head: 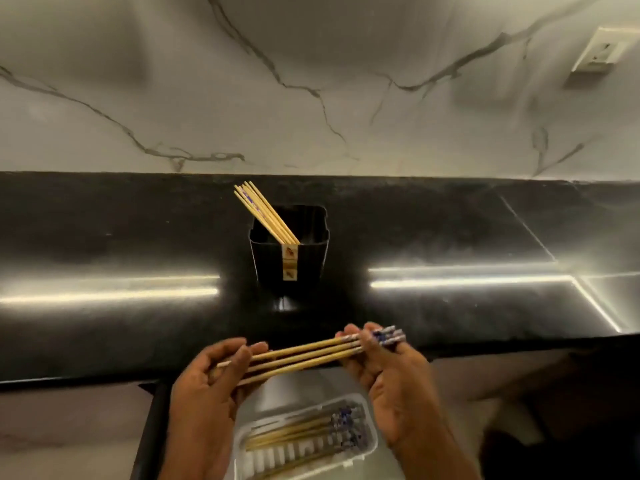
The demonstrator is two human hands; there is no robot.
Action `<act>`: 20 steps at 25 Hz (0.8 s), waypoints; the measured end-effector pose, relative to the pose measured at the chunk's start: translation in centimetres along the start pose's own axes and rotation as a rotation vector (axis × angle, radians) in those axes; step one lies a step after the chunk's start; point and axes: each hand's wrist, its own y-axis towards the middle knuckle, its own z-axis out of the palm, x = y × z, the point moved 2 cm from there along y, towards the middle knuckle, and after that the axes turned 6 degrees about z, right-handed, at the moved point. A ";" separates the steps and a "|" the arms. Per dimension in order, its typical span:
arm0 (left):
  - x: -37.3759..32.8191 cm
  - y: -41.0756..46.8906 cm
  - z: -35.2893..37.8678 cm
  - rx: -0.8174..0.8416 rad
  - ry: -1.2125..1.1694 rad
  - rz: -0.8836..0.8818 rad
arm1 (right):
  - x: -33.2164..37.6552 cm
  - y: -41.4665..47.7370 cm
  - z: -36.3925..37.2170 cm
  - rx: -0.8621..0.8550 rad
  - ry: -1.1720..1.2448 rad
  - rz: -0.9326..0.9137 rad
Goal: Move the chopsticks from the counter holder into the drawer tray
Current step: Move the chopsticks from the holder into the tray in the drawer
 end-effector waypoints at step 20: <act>10.8 -2.6 -4.4 -0.506 -0.188 -0.816 | -10.6 5.1 -10.1 -0.379 -0.297 0.602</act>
